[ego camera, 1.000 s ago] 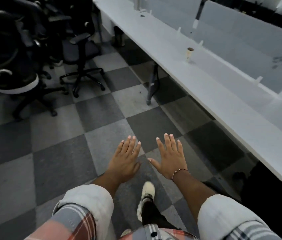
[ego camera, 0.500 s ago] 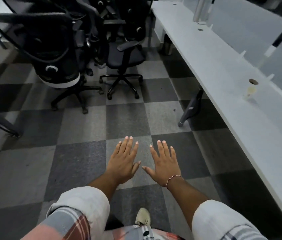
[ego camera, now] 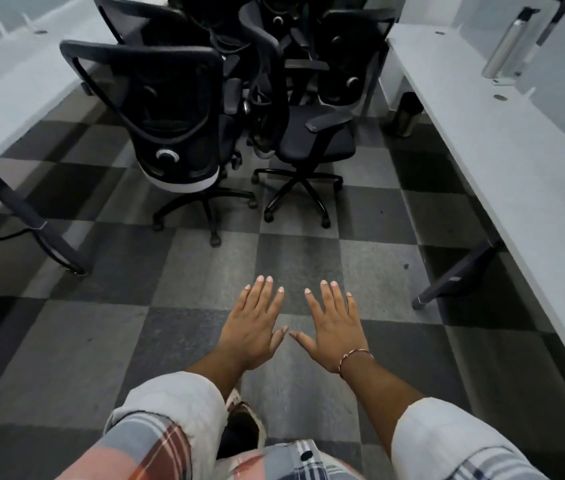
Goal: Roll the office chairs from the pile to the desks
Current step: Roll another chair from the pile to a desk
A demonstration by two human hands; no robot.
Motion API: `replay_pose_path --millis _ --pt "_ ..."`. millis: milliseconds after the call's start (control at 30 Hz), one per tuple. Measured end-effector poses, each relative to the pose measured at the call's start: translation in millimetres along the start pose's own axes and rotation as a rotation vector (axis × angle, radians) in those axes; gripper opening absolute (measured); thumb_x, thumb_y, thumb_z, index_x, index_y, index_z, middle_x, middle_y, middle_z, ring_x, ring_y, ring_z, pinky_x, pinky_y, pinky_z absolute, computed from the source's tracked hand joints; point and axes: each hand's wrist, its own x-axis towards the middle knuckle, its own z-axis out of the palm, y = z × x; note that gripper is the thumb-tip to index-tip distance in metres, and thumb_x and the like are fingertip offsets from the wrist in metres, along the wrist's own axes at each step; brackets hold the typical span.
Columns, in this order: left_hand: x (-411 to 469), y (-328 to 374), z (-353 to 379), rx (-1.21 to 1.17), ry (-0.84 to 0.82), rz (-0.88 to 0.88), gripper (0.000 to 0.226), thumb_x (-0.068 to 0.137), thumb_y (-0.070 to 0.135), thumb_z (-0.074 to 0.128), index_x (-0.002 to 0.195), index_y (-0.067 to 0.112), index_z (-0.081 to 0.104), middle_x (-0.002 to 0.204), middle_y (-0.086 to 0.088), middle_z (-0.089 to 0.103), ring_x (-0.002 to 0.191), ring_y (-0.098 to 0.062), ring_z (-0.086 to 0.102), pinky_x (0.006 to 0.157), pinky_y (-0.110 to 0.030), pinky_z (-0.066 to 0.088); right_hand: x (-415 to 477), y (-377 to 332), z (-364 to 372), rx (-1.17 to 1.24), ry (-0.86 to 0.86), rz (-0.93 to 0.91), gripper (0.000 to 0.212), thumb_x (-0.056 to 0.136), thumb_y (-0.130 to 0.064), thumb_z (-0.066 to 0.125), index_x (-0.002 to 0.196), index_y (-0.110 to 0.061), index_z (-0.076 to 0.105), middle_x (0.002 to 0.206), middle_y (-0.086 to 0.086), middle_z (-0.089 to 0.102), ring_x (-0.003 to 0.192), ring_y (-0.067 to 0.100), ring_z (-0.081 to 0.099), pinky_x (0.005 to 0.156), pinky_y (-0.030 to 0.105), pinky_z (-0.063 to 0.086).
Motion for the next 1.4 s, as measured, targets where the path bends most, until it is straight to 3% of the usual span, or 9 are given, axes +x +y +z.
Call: replay_pose_path --millis 267,533,667,800,1100,1233,1400 --pt "74 -139 -31 0.036 0.055 -0.061 0.072 0.098 0.055 0.031 0.149 0.006 0.044 0.156 -0.024 0.037 0.147 -0.039 0.030 0.117 -0.052 0.022 144 -54 -34 0.091 0.077 0.079 0.083 0.092 -0.072 0.022 0.158 -0.023 0.011 0.165 0.016 0.005 0.152 0.032 -0.004 0.121 0.053 0.003" --pt "99 -228 -40 0.039 0.056 -0.208 0.071 0.097 0.057 0.032 0.147 0.008 0.048 0.154 -0.023 0.039 0.146 -0.040 0.032 0.116 -0.056 0.034 247 -94 -61 0.065 0.085 -0.007 0.089 0.086 -0.075 0.009 0.158 -0.023 0.010 0.165 0.014 0.005 0.152 0.032 -0.004 0.121 0.053 0.003" --pt "114 -267 -38 0.054 0.054 -0.250 0.071 0.096 0.057 0.033 0.146 0.009 0.049 0.153 -0.023 0.041 0.146 -0.040 0.033 0.117 -0.055 0.031 298 -116 -66 0.070 0.111 -0.069 0.088 0.087 -0.075 0.012 0.158 -0.022 0.014 0.164 0.015 0.009 0.152 0.032 0.000 0.121 0.053 0.006" --pt "142 -304 -35 0.083 0.067 -0.271 0.071 0.097 0.057 0.033 0.148 0.009 0.047 0.154 -0.023 0.039 0.147 -0.039 0.031 0.118 -0.051 0.019 345 -130 -64 0.067 0.120 -0.120 0.086 0.089 -0.074 0.019 0.158 -0.022 0.016 0.164 0.015 0.011 0.152 0.032 0.002 0.121 0.053 0.008" --pt "234 -391 -30 0.082 0.059 -0.344 0.072 0.097 0.058 0.031 0.148 0.010 0.046 0.156 -0.023 0.037 0.148 -0.038 0.030 0.118 -0.051 0.018 481 -136 -63 0.058 0.112 -0.197 0.083 0.091 -0.073 0.026 0.156 -0.022 0.021 0.163 0.016 0.016 0.152 0.033 0.007 0.120 0.053 0.013" --pt "268 -423 -31 0.056 0.094 -0.432 0.073 0.097 0.057 0.032 0.151 0.010 0.041 0.158 -0.022 0.034 0.149 -0.037 0.027 0.119 -0.053 0.028 542 -141 -70 0.047 0.139 -0.249 0.081 0.090 -0.070 0.031 0.154 -0.021 0.027 0.161 0.017 0.020 0.150 0.034 0.013 0.119 0.054 0.018" --pt "293 -474 -33 0.046 0.159 -0.459 0.077 0.097 0.057 0.037 0.159 0.016 0.017 0.164 -0.020 0.020 0.153 -0.033 0.014 0.123 -0.047 0.019 597 -163 -85 0.094 0.208 -0.297 0.077 0.092 -0.059 0.046 0.154 -0.020 0.023 0.163 0.017 0.010 0.152 0.033 0.005 0.120 0.053 0.016"
